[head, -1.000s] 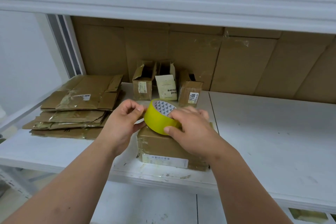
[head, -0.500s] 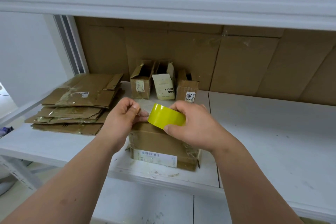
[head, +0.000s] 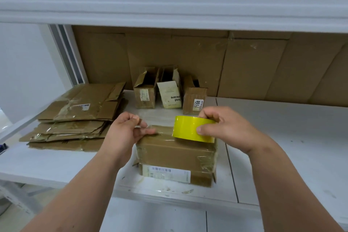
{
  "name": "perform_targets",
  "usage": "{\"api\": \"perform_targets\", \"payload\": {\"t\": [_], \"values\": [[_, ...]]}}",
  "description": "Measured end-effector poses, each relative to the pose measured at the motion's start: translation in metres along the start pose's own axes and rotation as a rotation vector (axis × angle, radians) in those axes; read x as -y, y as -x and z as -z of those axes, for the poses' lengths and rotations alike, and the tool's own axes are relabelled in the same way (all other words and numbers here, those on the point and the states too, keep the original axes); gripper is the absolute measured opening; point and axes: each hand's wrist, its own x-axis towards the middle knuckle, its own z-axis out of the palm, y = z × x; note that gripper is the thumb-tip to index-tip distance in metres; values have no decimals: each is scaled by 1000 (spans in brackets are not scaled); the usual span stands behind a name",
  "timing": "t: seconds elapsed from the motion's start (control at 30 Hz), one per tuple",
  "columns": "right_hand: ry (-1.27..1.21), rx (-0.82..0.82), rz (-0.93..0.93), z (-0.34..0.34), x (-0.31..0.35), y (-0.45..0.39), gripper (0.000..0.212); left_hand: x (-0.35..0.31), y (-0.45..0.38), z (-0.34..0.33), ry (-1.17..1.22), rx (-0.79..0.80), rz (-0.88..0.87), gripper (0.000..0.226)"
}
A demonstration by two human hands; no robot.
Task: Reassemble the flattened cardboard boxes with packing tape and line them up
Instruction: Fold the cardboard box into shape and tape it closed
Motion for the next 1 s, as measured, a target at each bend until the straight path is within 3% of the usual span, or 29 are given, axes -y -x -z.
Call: {"api": "perform_targets", "payload": {"t": [0.27, 0.43, 0.57, 0.67, 0.77, 0.9, 1.0], "values": [[18, -78, 27, 2, -7, 0, 18, 1, -1, -2, -8, -65, 13, 24], [83, -206, 27, 19, -10, -1, 34, 1, -4, -2, -16, -141, 28, 23], [-32, -149, 75, 33, -24, 3, 40, 3, -6, -7, -67, -169, 18, 20], [-214, -98, 77, 49, -33, 3, 33, 4, -5, -11, -125, -167, -6, 19], [-246, -37, 49, 53, -40, 1, 23, 8, -5, -15, -147, -192, -30, 20], [-111, -84, -6, 52, -50, -4, 49, 13, -5, -17, -74, -244, -55, 23], [-6, -104, -65, 55, -49, -6, 57, 15, -7, -18, -16, -275, -66, 21]]}}
